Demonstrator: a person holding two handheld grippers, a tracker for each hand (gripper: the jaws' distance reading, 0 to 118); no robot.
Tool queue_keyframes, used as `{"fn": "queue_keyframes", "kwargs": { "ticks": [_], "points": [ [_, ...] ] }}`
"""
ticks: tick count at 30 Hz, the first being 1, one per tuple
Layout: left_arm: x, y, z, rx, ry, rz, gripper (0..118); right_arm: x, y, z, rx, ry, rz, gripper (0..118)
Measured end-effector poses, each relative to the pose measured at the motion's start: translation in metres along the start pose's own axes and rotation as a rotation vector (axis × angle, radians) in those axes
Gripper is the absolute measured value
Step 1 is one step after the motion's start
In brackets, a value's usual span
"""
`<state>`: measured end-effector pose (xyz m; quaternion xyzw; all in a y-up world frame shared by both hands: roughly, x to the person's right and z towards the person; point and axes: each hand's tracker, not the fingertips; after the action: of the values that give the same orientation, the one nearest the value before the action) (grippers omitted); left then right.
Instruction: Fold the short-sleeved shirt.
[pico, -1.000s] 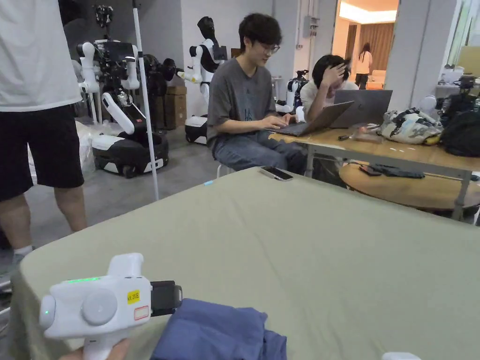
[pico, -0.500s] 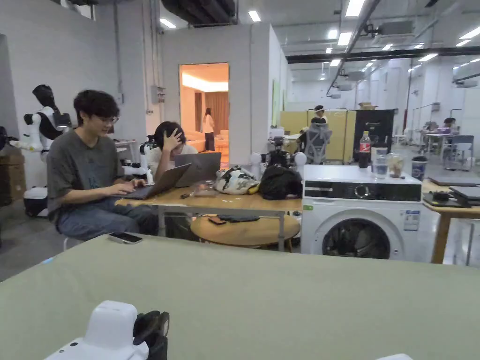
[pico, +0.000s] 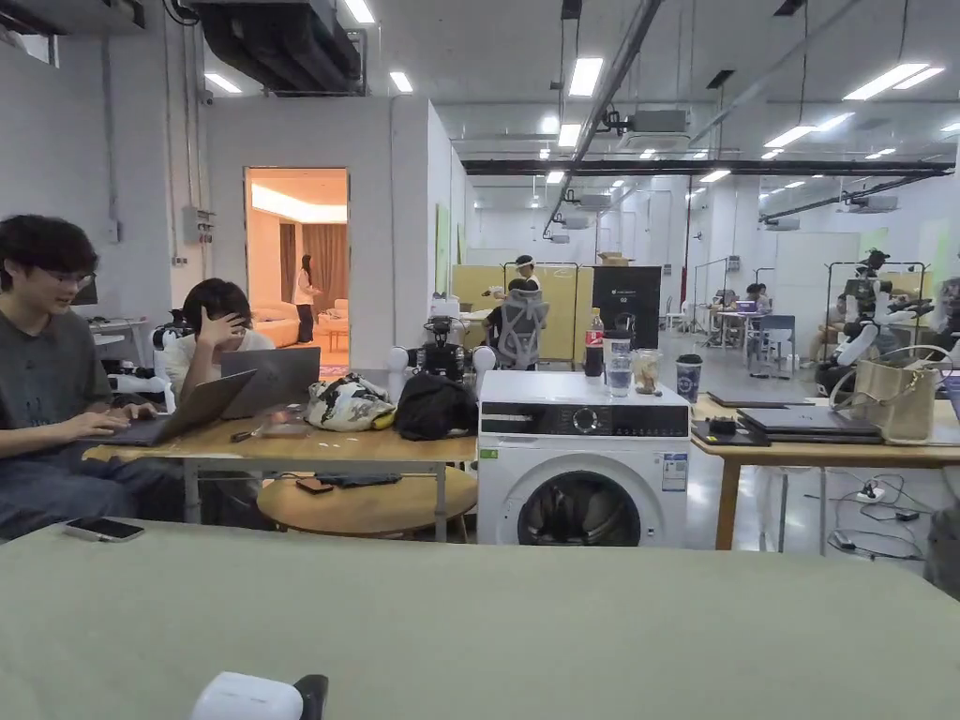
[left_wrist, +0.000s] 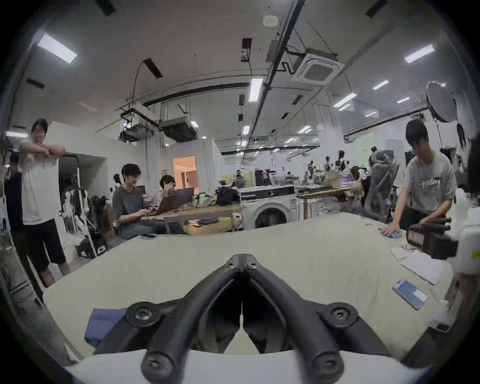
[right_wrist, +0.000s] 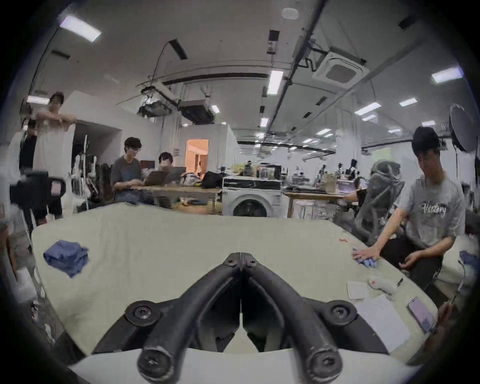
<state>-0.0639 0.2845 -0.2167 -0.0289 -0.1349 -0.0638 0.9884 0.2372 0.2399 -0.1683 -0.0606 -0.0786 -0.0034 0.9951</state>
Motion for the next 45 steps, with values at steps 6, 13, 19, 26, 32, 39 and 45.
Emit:
{"fn": "queue_keyframes", "kwargs": {
  "ticks": [6, 13, 19, 26, 32, 39, 45],
  "points": [
    [0.0, -0.005, 0.002, -0.017, -0.003, 0.055, 0, 0.001, 0.007, 0.003, 0.01, -0.021, -0.013, 0],
    [0.001, -0.004, 0.01, 0.011, -0.003, 0.044, 0, 0.0, 0.005, 0.005, 0.012, -0.028, -0.019, 0],
    [-0.008, -0.004, 0.011, -0.01, -0.001, 0.097, 110, 0.0, 0.012, 0.007, 0.003, -0.029, -0.039, 92],
    [-0.014, -0.002, 0.024, 0.064, 0.033, 0.084, 110, 0.0, 0.013, 0.018, 0.072, -0.044, -0.02, 93],
    [-0.022, -0.003, 0.026, 0.06, 0.049, 0.081, 110, -0.008, 0.012, 0.02, 0.096, -0.042, 0.054, 93],
    [-0.014, -0.011, 0.015, 0.017, 0.026, 0.019, 110, -0.016, 0.01, 0.012, 0.107, -0.052, 0.054, 93],
    [-0.015, -0.012, 0.016, 0.021, 0.036, 0.032, 110, -0.012, 0.006, 0.011, 0.082, -0.024, 0.016, 93]
  ]
}}
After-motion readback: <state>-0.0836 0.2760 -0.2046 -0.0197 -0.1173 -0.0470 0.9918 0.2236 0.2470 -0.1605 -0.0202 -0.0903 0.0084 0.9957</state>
